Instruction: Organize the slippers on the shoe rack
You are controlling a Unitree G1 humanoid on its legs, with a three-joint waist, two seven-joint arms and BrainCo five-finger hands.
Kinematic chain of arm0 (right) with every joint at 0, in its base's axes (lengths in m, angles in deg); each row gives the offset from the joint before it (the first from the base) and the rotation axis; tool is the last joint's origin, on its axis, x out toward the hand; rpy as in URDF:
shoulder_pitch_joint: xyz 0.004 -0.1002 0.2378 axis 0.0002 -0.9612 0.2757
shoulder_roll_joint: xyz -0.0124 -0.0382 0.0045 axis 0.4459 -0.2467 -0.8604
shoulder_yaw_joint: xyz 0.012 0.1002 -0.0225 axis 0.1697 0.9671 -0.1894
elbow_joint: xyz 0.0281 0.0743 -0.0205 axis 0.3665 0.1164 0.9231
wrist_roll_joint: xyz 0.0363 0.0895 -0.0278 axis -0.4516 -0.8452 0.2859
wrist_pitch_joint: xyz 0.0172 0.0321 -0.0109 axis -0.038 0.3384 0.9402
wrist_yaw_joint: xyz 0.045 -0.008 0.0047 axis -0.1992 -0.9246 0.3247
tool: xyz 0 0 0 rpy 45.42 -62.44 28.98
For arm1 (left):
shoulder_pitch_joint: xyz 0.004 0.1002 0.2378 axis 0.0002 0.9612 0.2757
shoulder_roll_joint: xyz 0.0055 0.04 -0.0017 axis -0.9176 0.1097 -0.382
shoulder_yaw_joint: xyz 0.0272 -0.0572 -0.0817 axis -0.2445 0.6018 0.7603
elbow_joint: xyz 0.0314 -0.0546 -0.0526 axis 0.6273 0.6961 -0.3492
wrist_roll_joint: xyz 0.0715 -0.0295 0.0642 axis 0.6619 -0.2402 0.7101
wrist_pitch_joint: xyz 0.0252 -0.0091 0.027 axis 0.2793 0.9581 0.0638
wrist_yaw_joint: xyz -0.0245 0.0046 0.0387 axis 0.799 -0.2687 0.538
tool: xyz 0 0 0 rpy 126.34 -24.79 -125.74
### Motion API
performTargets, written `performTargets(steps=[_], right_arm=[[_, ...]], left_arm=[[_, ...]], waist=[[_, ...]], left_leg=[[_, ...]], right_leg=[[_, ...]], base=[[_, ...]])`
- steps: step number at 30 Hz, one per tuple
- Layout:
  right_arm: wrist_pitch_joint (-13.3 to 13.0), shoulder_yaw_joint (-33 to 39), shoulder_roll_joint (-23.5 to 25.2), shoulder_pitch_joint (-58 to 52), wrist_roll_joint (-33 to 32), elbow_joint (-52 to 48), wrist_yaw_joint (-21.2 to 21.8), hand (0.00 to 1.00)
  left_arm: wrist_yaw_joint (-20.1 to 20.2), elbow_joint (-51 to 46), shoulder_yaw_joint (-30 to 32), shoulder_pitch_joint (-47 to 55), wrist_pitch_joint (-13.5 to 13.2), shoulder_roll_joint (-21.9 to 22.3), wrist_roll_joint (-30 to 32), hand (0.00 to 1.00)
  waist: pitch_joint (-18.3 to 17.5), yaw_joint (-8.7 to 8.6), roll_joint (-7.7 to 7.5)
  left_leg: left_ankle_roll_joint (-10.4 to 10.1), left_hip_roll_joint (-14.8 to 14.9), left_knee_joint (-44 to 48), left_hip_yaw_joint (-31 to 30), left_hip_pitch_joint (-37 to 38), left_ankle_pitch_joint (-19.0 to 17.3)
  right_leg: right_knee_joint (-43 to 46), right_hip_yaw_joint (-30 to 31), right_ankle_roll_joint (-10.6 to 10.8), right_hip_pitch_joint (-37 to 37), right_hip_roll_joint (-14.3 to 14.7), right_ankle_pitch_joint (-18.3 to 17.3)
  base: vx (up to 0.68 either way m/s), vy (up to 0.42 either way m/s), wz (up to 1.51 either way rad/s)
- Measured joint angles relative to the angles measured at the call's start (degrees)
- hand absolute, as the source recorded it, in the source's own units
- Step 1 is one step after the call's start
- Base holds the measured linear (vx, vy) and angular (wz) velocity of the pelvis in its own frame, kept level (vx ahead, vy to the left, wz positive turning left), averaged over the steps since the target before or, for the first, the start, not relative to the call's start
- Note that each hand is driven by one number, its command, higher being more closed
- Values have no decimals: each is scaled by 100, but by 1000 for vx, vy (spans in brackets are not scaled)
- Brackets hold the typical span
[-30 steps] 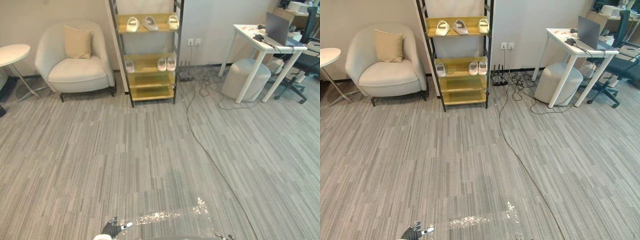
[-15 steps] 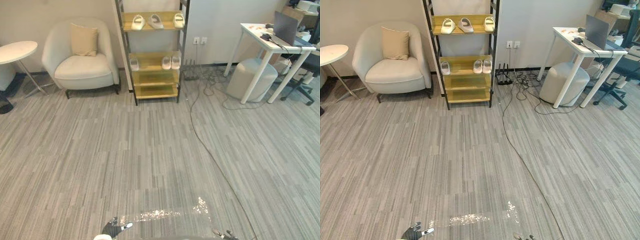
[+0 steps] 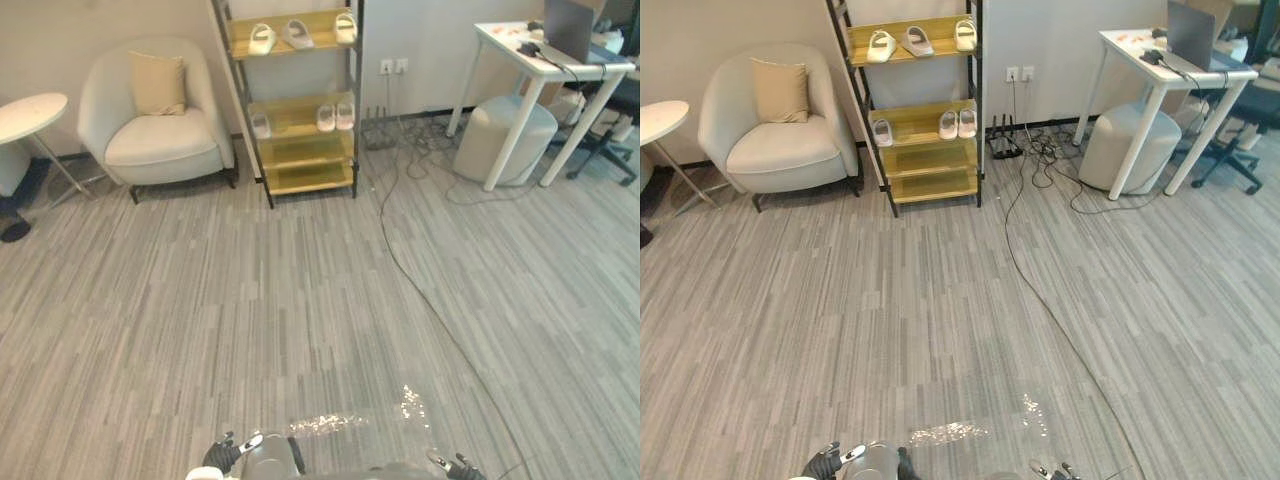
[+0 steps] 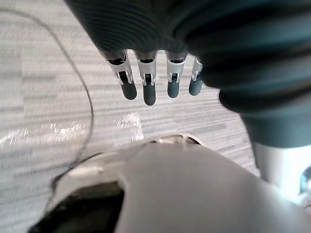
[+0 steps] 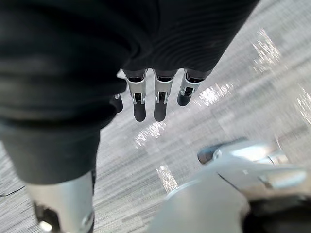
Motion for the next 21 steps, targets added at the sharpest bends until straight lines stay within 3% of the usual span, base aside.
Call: performTargets(steps=[2, 3, 4, 5, 6, 7, 9, 10, 12, 13, 14, 15, 16, 17, 18, 19, 20, 21], right_arm=[[-6, -97, -111, 70, 2, -2, -26, 0], [-4, -117, -145, 83, 3, 4, -47, 0], [-4, -117, -119, 77, 3, 3, -47, 0], [-6, -88, -2, 24, 17, 2, -38, 0], [-8, -69, 9, 33, 18, -6, -36, 0], [-16, -43, 15, 58, 22, -8, -33, 0], [-11, -16, 59, 34, 24, -4, -34, 0], [-23, 10, 75, -8, 20, -9, -19, 0], [-28, 96, 74, 84, 23, -8, -21, 0], [-45, 93, 56, 114, 23, -16, -10, 0], [-72, 92, 16, 159, 21, -90, 16, 0], [-75, 92, 10, 158, 21, -114, 17, 0], [-79, 93, 6, 164, 19, -220, 18, 0], [-83, 82, 3, 186, 22, -233, 15, 0], [-81, 82, 21, 192, 21, -225, 18, 0], [-71, 78, 49, 113, 23, -193, 17, 0], [-36, 64, 63, 81, 28, -148, 32, 0], [-29, 76, 44, 110, 28, -155, 34, 0]], left_arm=[[-14, 4, 69, 21, -2, 56, -33, 0], [-14, 14, 139, 91, -32, 92, -42, 0], [-12, 11, 172, 118, -58, 70, -42, 0], [-15, 21, 176, 135, -73, -31, -35, 0], [-17, 24, 177, 121, -71, -41, -35, 0], [-22, 92, 174, 86, -56, -41, -34, 0], [-22, 122, 144, 112, -24, -61, -33, 0], [-28, 118, 110, 109, -15, -60, -33, 0], [-73, 125, 24, 20, 33, -69, -34, 0], [-81, 119, -64, -44, 31, -70, -36, 0], [-85, 109, -87, -229, 29, -18, -40, 0], [-85, 106, -88, -256, 29, -8, -40, 0], [-88, 58, -98, -340, 22, 51, -41, 0], [-89, -19, -190, -430, 11, 97, -41, 0], [-88, -65, -228, -461, -2, 123, -41, 0], [-82, -105, -313, -445, -48, 173, -40, 0], [-83, -45, -288, -428, -59, 332, -37, 0], [-79, -44, -284, -427, -61, 407, -33, 0]], waist=[[-4, 17, 123], [-58, 29, 156], [-105, 46, 97], [-247, 59, -72], [-270, 68, -124], [-272, 85, -149], [-261, 20, -175], [-247, -1, -173], [-159, -1, -166], [-110, -56, -99], [-50, -153, 26], [-40, -169, 41], [8, -225, 103], [29, -303, 143], [28, -330, 124], [-24, -340, 24], [-61, -352, -27], [-64, -344, 43]], left_leg=[[-139, -75, -1077, -361, -3, 168], [92, -103, -811, -415, -131, 348], [193, -169, -669, -407, -227, 278], [399, -368, -440, -248, -351, -20], [422, -406, -443, -214, -342, -62], [529, -520, -567, -83, -156, -176], [522, -740, -818, -61, 307, -267], [559, -854, -936, -62, 609, -387], [691, -1011, -1163, -96, 1211, -500], [708, -1022, -1333, -146, 1507, -534], [708, -919, -1613, -308, 1908, -537], [708, -897, -1642, -335, 1950, -537], [702, -769, -1716, -448, 2089, -534], [662, -686, -1817, -646, 2218, -535], [572, -660, -1891, -740, 2298, -556], [383, -675, -1965, -807, 2493, -651], [158, -588, -1890, -969, 2720, -787], [104, -470, -1772, -986, 2716, -759]], right_leg=[[-69, 120, 176, -37, -18, -106], [-29, 207, 328, -27, -57, -237], [8, 222, 406, -38, -115, -298], [792, 317, 586, -434, -378, -645], [1075, 323, 627, -593, -414, -706], [2540, 427, 799, -1231, -457, -792], [4127, 478, 1218, -1695, -450, -697], [4790, 394, 1201, -1900, -452, -691], [5476, -78, 755, -2268, -476, -920], [5350, -442, 494, -2469, -434, -1064], [4650, -818, 235, -2850, -160, -1163], [4519, -840, 213, -2896, -114, -1151], [3786, -844, 132, -3072, 92, -985], [2802, -760, 135, -3238, 228, -499], [2212, -665, 135, -3277, 272, -120], [1649, -545, 73, -3316, 275, 494], [1972, -486, -70, -3317, 298, 1133], [2093, -584, -145, -3313, 322, 1038]], base=[[243, 263, -42], [290, 305, -42], [420, 372, -41], [302, 240, -26], [491, 334, -35], [357, 234, -21], [470, 291, -3], [612, 278, -8], [565, 179, -6], [602, 74, 40], [505, 51, 43], [517, 13, 58], [427, -41, 72], [541, -70, 90], [550, -133, 87], [731, -274, 75], [758, -310, 52], [672, -299, 48]])
